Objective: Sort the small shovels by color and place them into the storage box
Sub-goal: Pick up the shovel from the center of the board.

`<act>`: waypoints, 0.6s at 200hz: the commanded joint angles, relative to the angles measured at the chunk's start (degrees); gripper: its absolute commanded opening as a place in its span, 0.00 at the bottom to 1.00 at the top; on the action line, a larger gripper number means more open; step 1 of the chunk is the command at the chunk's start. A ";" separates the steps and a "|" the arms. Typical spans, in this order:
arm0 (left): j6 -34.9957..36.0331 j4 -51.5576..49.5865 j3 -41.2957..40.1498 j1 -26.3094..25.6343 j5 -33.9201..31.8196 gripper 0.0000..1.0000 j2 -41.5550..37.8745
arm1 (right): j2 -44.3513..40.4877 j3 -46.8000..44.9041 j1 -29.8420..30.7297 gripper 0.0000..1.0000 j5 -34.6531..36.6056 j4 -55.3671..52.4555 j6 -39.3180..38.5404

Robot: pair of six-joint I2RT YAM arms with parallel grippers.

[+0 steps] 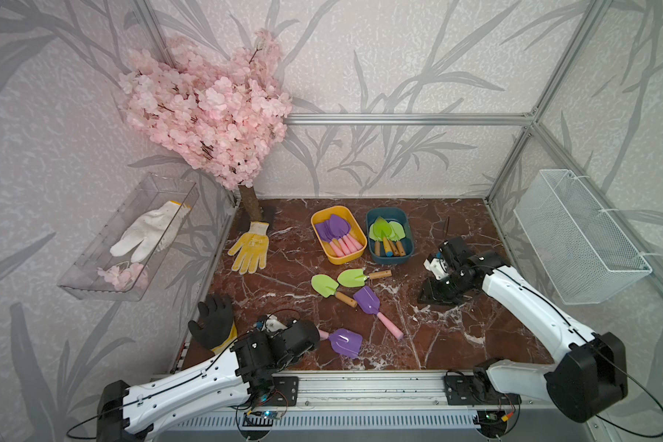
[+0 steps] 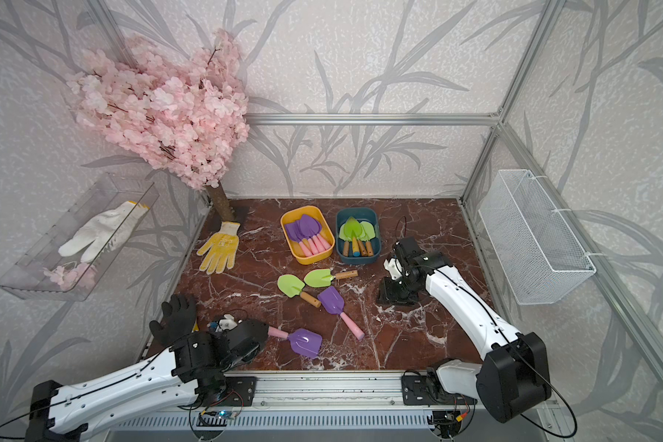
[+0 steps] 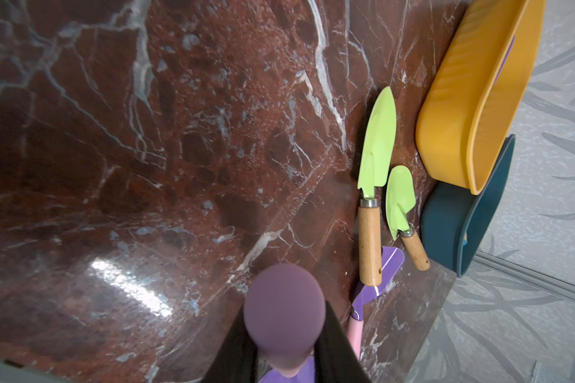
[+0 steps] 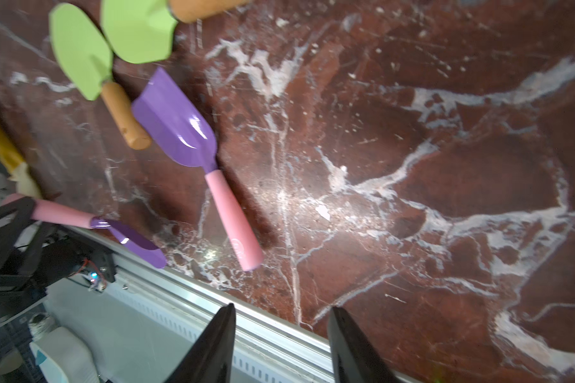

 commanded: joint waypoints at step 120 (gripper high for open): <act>-22.74 11.66 12.48 3.38 -1.08 0.01 5.99 | -12.53 -11.90 4.51 0.49 -27.00 33.73 9.96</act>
